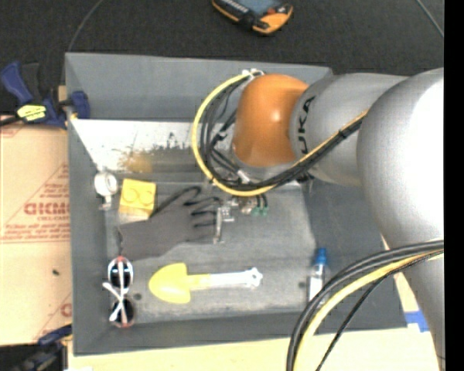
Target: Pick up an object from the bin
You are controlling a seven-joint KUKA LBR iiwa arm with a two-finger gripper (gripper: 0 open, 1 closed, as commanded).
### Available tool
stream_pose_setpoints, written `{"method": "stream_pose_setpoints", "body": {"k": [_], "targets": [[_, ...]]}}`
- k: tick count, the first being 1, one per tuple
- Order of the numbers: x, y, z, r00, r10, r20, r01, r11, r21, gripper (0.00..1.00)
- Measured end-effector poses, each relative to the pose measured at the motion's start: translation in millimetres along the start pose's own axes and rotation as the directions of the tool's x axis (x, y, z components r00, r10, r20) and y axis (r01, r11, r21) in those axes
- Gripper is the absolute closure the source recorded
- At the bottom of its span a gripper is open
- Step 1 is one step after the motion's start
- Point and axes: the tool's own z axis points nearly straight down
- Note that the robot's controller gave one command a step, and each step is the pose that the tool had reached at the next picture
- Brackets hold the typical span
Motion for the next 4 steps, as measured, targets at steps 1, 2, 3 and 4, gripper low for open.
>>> {"method": "stream_pose_setpoints", "body": {"k": [1,2,3,4], "targets": [[-19.7,4.8,30.3,0.959,0.283,0.008,-0.283,0.959,-0.001,0.0],[-21.6,13.4,28.5,0.998,0.065,0.01,-0.065,0.998,0.0,1.0],[-21.6,13.4,28.5,0.998,0.065,0.01,-0.065,0.998,0.0,1.0],[-20.2,13.2,24.9,0.998,0.064,0.007,-0.064,0.998,0.001,1.0]]}}
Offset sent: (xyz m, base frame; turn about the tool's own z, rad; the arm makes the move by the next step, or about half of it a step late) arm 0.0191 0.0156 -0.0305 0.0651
